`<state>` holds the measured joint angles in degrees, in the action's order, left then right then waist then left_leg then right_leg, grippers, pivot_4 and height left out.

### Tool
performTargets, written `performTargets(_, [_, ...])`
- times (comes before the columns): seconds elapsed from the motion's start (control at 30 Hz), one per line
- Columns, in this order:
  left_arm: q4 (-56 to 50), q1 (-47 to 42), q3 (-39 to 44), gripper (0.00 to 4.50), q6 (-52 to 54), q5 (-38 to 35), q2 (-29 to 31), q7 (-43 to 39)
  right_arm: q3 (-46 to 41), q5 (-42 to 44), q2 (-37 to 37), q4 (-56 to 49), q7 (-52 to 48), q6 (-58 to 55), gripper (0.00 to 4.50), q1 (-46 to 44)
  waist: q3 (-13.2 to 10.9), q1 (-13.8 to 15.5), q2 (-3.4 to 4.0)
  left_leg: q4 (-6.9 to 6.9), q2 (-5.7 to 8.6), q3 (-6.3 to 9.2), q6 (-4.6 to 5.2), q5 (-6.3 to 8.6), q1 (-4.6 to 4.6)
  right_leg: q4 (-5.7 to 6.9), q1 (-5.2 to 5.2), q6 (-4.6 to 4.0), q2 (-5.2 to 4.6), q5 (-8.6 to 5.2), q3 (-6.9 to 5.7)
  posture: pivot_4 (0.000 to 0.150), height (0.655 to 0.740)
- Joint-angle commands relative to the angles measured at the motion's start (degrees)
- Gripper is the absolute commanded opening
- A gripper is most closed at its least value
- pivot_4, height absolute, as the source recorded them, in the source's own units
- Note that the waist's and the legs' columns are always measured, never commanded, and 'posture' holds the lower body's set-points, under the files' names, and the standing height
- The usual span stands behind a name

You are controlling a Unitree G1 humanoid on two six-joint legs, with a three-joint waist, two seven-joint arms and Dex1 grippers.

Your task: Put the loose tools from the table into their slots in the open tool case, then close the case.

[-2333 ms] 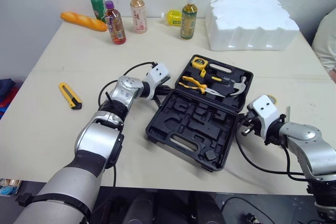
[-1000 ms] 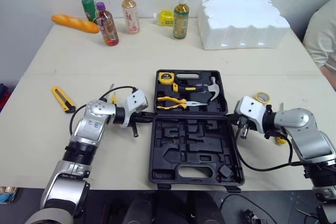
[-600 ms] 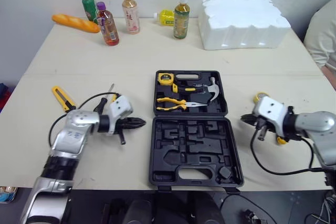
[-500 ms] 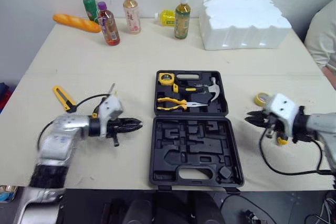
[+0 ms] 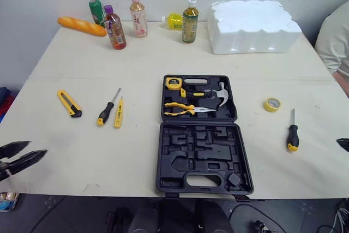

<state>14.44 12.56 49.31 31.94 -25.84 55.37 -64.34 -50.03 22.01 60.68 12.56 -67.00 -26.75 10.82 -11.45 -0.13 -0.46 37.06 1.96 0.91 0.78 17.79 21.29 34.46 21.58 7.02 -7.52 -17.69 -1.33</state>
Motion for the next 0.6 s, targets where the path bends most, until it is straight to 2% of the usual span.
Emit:
performTargets(0.03, [4.51, 0.46, 2.53, 4.44, -3.75, 0.8, 1.28, 1.44, -2.42, 0.04, 1.89, 3.09, -0.17, 2.34, 4.5, 0.16, 0.0, -0.15, 0.01, -0.05, -0.07, -0.02, 0.01, 0.0, 0.02, -0.02, 0.06, -0.01, 0.07, -0.01, 0.0, 0.15, 0.7383])
performTargets(0.47, [0.73, -1.1, -2.63, 4.44, -5.25, -0.26, -0.06, 4.55, 0.01, 0.35, 3.14, 6.77, -1.54, 7.36, 4.5, -1.58, 0.0, -0.3, 0.06, 0.01, -0.34, -0.32, -0.16, 0.24, -0.06, -0.01, 0.11, -0.06, 0.22, -0.04, 0.07, 0.15, 0.7383])
performTargets(0.6, [-5.37, -2.11, -4.76, 4.44, -2.23, -1.56, -1.38, 7.23, 0.62, 1.54, 2.98, 4.77, -1.92, 7.06, 4.5, -2.63, 0.02, -0.28, 0.1, -0.01, -0.34, -0.32, -0.16, 0.24, -0.06, -0.02, 0.11, -0.06, 0.22, -0.04, 0.08, 0.15, 0.7383])
